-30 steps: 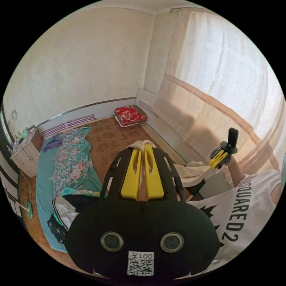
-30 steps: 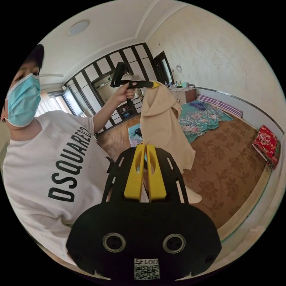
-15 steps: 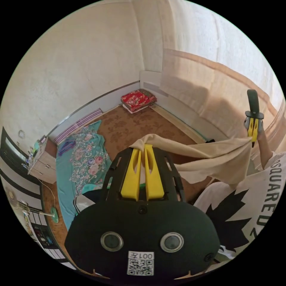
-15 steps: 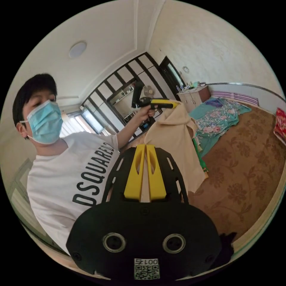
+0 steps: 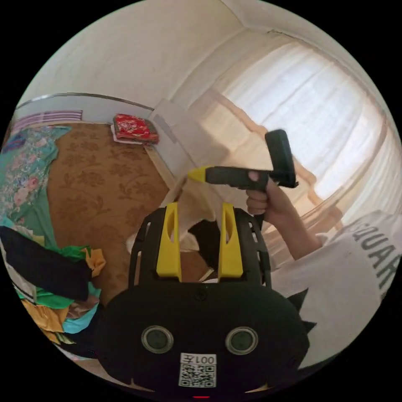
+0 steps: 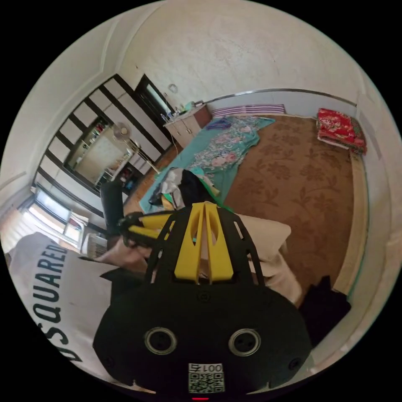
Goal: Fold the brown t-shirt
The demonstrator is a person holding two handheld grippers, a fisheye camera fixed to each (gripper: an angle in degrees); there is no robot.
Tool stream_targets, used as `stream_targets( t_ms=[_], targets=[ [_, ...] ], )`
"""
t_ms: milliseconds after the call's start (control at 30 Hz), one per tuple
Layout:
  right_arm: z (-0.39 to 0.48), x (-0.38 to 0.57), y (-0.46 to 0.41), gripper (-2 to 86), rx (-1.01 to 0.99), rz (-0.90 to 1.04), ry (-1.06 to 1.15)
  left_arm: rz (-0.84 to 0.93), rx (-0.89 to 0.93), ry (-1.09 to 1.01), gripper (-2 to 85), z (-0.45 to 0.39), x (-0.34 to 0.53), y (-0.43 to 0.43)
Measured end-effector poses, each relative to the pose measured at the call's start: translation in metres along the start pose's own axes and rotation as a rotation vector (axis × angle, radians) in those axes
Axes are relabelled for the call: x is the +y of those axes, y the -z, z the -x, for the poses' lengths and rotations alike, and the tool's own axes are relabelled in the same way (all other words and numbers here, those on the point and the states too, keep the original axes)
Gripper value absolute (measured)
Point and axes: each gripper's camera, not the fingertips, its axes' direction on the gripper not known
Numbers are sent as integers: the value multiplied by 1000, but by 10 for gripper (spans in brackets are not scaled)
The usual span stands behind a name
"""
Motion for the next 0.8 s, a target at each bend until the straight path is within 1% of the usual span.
stream_targets(
  t_ms=[67,100,233,300,367,433,500,633,733,800],
  targets=[
    [3,-2,-8,0,11,1,1,51,-104,-7,100,3,7,-10],
    [4,-3,-9,-1,-7,-19,0,75,-124,2,96,8,13,-15],
    [1,-8,10,-1,-133,-132,-47,100,-106,39,90,27,31,-25],
    [0,-10,21,-1,-191,-170,-58,89,-151,44,69,35,41,-26],
    [0,-11,31,-1,-205,-203,-74,70,-147,42,54,39,46,-23],
    [0,-12,45,-1,-246,-271,-96,64,-165,18,32,40,51,-21],
    [2,-16,53,-1,-271,-295,-79,23,-202,-23,1,37,56,-11],
    [14,-26,69,-1,-228,-293,-12,-22,-228,-80,-8,35,65,11],
    [21,-33,74,-1,-286,-266,45,-52,-210,-132,-9,31,75,32],
    [23,-38,76,0,-285,-245,77,-72,-184,-176,-9,21,83,49]
  ],
)
